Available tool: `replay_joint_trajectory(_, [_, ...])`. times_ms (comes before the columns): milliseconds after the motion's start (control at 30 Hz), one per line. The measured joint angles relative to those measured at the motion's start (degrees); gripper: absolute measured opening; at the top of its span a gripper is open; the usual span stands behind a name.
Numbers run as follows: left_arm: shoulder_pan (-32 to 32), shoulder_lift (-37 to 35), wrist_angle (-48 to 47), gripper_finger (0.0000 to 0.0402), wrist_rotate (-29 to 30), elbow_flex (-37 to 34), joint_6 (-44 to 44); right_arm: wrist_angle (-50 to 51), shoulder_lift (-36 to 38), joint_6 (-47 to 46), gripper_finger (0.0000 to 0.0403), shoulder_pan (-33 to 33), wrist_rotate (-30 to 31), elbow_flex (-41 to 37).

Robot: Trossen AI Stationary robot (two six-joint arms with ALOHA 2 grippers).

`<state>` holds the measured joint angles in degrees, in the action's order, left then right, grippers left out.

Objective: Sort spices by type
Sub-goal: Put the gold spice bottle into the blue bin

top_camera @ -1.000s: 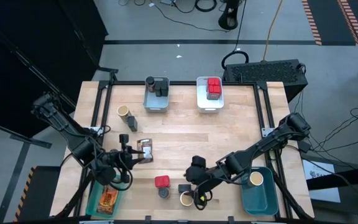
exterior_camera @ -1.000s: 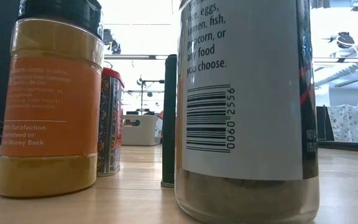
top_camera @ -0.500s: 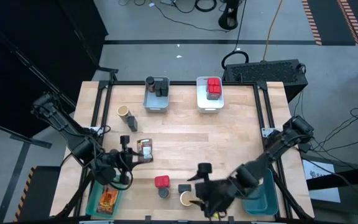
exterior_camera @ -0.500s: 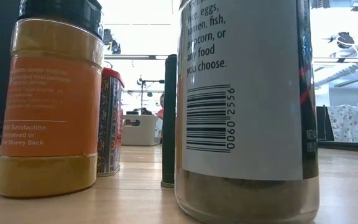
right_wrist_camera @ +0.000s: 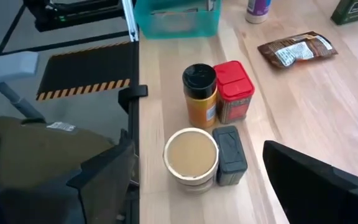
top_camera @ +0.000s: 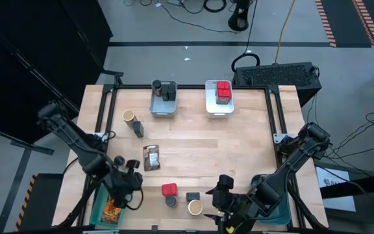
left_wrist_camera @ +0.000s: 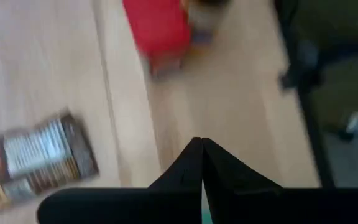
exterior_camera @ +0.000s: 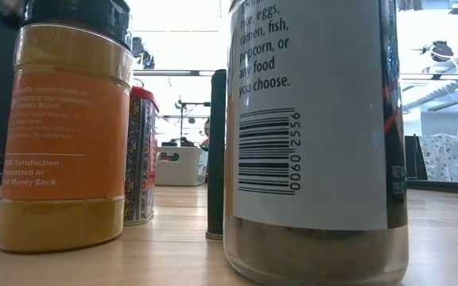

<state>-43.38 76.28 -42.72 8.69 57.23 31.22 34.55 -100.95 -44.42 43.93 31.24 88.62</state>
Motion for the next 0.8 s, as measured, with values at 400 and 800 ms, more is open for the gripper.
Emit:
replay_joint_trajectory(400, [0.14, 8.08, -7.85, 0.0002, -6.96, -0.01, 3.23, -4.46, 0.00, -0.33, 0.0338, -0.88, 0.43, 0.00])
replay_joint_trajectory(800, [-0.26, 10.74, -12.60, 0.0001, -8.83, -0.02, 4.46, -6.59, 0.00, -0.13, 0.0338, -0.86, 2.18, 0.00])
